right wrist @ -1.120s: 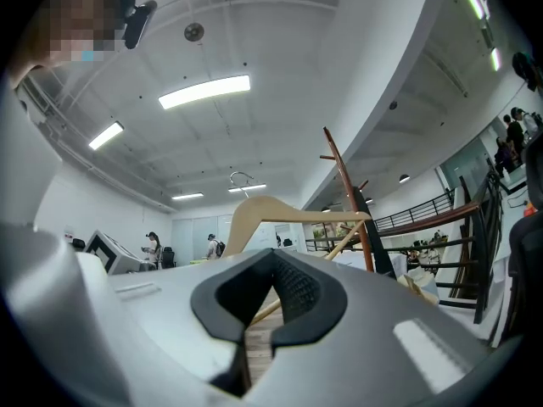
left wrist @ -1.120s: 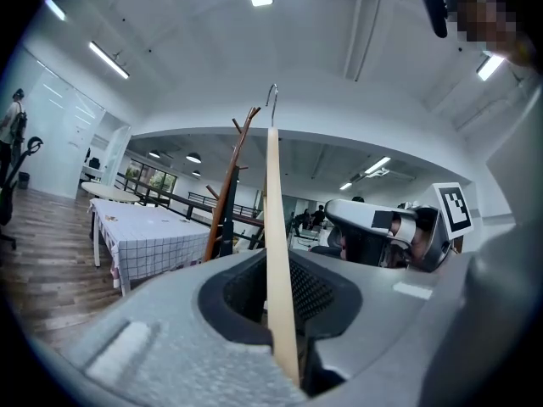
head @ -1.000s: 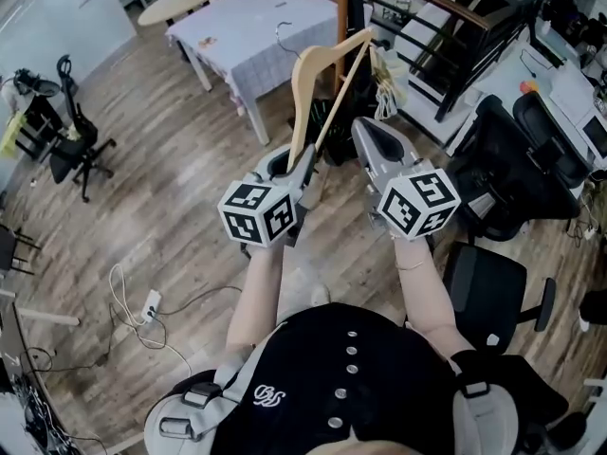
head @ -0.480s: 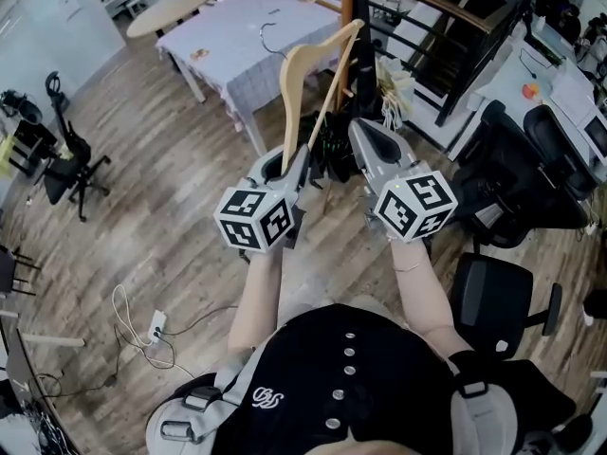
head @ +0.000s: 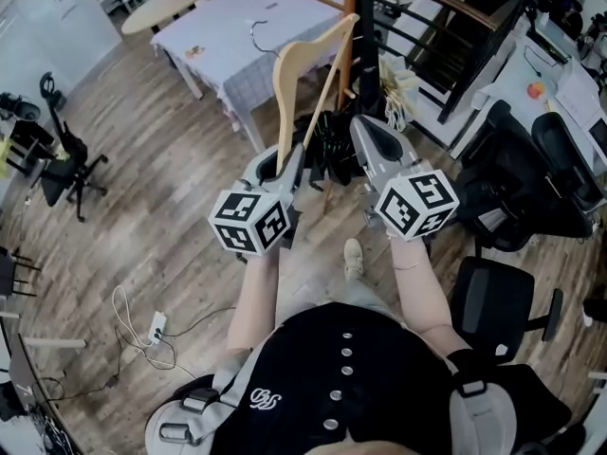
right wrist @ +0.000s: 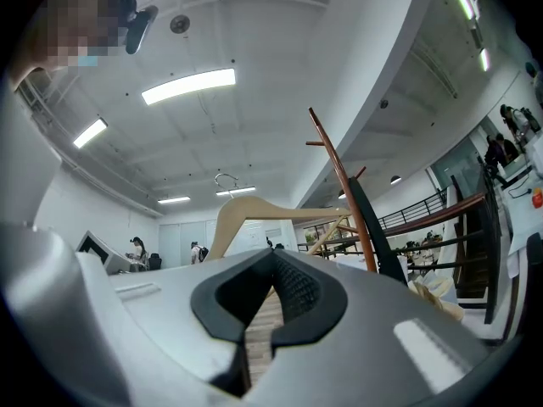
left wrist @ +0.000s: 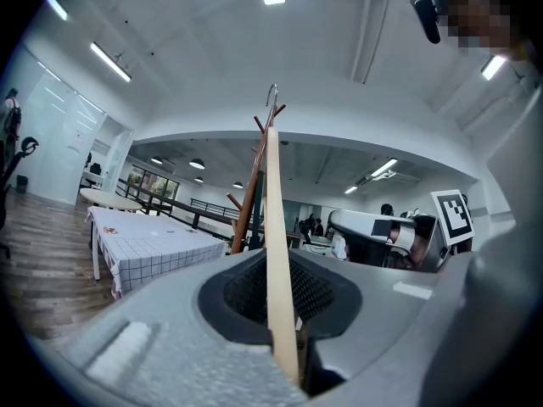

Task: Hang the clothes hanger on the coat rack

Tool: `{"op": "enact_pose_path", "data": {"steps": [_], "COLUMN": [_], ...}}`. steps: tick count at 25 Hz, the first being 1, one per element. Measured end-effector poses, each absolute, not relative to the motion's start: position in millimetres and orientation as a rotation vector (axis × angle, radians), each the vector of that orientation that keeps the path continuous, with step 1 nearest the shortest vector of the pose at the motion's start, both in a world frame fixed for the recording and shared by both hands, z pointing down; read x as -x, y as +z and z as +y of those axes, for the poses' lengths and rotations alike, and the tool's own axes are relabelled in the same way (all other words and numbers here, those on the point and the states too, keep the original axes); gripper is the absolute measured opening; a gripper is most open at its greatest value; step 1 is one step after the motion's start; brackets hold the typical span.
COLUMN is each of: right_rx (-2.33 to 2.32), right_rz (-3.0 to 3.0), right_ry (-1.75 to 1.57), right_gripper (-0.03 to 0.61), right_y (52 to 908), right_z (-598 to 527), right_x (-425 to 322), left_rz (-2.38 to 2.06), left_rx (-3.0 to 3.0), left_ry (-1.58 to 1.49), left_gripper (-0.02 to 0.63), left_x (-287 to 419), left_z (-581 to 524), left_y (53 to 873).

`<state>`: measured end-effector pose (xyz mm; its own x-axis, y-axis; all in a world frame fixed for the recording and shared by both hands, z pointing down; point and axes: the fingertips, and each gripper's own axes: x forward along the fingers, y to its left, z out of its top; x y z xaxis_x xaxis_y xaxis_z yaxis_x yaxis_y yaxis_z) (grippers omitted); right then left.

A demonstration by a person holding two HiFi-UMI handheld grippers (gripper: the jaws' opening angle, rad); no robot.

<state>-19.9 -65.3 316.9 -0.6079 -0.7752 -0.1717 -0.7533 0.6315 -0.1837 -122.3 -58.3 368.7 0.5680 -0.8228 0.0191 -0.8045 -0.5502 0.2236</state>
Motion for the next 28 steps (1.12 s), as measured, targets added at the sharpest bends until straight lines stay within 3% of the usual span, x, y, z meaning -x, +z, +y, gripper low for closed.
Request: {"op": "enact_pose_path", "data": {"steps": [28], "right_rx": [1.036], "right_rz": [2.704], "right_ry": [-0.011], "right_gripper": [0.000], "right_y": [254], "right_z": [-265], "right_x": [19], "left_rz": [-1.652], "left_rx": [-2.571], "left_ry": [-0.179], "left_gripper": [0.034], "left_x": [122], "left_z": [-259], "left_y": [308]}}
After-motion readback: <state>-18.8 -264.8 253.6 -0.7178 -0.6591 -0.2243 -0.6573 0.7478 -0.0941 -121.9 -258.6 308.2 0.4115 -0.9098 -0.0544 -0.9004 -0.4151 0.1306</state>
